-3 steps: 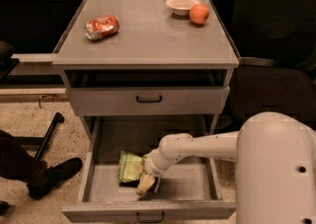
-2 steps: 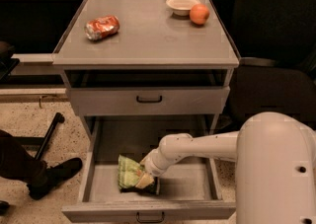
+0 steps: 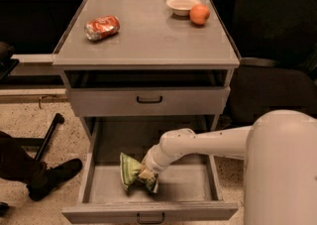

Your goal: Pick green jalapeno chip bag from middle drawer and place on counter

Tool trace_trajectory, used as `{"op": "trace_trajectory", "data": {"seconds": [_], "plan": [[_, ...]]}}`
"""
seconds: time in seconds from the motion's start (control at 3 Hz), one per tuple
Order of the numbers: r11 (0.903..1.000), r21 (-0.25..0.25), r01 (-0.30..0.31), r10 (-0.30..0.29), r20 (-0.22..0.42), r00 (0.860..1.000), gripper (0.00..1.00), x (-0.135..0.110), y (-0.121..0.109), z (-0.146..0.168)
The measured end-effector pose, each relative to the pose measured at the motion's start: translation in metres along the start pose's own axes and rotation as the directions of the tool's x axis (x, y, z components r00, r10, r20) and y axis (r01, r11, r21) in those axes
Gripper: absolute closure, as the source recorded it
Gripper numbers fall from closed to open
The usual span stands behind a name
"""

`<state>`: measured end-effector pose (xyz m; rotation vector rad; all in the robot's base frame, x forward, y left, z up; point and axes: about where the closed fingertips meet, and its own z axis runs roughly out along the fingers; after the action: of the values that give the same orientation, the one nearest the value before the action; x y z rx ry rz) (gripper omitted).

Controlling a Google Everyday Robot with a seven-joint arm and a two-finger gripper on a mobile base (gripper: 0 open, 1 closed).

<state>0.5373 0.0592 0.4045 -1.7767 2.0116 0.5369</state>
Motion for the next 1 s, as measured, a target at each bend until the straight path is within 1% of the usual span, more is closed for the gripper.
{"op": "trace_trajectory", "data": {"seconds": [0.33, 0.67, 1.0], "plan": [[0.9957, 0.044, 0.081, -0.08, -0.024, 0.997, 1.0, -0.05, 0.005, -0.053], [0.9809, 0.107, 0.162, -0.154, -0.08, 0.985, 1.0, -0.106, 0.007, -0.105], [0.9565, 0.2, 0.212, -0.189, -0.127, 0.974, 1.0, -0.165, 0.0, -0.16]]}}
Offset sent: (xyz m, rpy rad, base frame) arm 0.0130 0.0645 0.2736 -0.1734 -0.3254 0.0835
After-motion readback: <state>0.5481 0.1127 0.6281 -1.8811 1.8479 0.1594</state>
